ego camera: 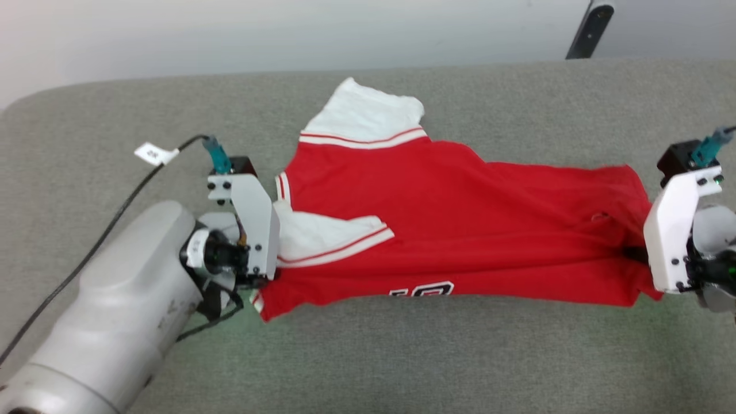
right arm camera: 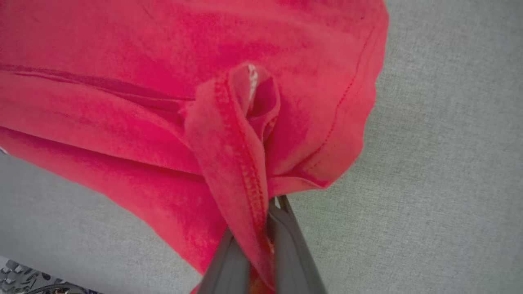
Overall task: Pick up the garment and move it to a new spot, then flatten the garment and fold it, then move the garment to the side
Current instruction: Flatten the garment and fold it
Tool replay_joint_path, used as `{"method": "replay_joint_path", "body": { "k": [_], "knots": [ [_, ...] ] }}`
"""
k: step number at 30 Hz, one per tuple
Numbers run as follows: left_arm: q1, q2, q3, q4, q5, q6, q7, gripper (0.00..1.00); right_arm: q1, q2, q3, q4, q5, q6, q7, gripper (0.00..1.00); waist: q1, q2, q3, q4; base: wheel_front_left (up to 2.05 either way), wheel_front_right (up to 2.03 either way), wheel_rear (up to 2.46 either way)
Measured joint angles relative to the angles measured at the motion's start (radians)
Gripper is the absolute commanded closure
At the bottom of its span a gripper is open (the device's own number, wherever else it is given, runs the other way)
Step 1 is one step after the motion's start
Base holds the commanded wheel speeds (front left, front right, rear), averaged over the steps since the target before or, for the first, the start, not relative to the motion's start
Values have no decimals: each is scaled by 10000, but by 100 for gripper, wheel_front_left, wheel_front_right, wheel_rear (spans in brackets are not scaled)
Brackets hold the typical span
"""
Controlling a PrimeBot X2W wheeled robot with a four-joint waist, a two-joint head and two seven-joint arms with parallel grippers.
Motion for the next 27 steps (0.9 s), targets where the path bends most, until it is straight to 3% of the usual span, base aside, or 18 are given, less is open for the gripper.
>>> {"method": "replay_joint_path", "body": {
  "k": [8,14,26,27],
  "knots": [
    [858,594,-201,-1756,-63,775,516,100,1171,-458,-464,-1160,196,0,297,100,0,0,-123,279,0,0,0],
    [1389,940,-251,-2579,-54,1162,466,100,1801,-196,-750,-1523,75,0,251,100,0,0,187,247,0,0,0],
    [1347,721,-190,-1879,-42,1060,209,100,1203,516,-326,-481,-366,-2,-405,100,0,0,851,-110,0,0,0],
    [1309,698,-219,-1816,-29,1003,207,73,1136,541,-270,-385,-368,-2,-445,100,0,0,854,-134,0,0,0]
  ]
}}
